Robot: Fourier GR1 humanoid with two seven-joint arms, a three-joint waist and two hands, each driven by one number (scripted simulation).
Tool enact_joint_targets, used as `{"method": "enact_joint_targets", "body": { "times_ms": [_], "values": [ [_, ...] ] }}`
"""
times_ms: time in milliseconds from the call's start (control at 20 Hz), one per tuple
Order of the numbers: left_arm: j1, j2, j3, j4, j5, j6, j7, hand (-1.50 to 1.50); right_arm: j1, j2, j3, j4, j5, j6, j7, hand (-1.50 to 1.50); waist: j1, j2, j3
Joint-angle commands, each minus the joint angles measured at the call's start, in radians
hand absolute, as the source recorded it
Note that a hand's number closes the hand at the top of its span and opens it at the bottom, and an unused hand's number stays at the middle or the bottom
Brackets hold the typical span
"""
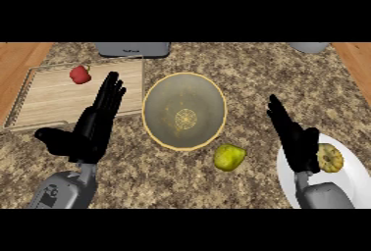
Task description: Pick the pear from the plate and place it in the bowl
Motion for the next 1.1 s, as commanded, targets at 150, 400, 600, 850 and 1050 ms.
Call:
{"method": "enact_joint_targets", "body": {
  "times_ms": [150, 400, 600, 850, 1050],
  "values": [
    [0.004, 0.146, 0.098, 0.025, -0.112, 0.057, 0.014, 0.00, 0.125, 0.049, -0.066, -0.216, 0.035, -0.086, -0.440, 1.50, -0.062, 0.014, 0.013],
    [0.083, 0.202, 0.135, 0.065, -0.144, 0.086, 0.026, 0.00, 0.217, 0.175, -0.325, -0.231, 0.044, -0.425, -0.617, -1.50, -0.133, 0.006, 0.021],
    [0.063, 0.227, 0.142, 0.051, -0.139, 0.058, 0.037, 0.00, 0.397, 0.252, -0.178, -0.271, 0.061, -0.349, -1.019, -1.50, -0.083, 0.021, 0.016],
    [0.087, 0.212, 0.100, -0.008, -0.173, 0.067, 0.057, 0.00, 0.666, 0.255, -0.091, -0.184, 0.130, -0.435, -1.317, -1.50, -0.044, 0.028, 0.010],
    [0.022, 0.221, 0.126, 0.026, -0.162, 0.037, 0.074, 0.00, 0.809, 0.256, 0.022, -0.309, 0.324, -0.585, -1.136, -1.50, -0.034, 0.036, 0.005]
  ]
}}
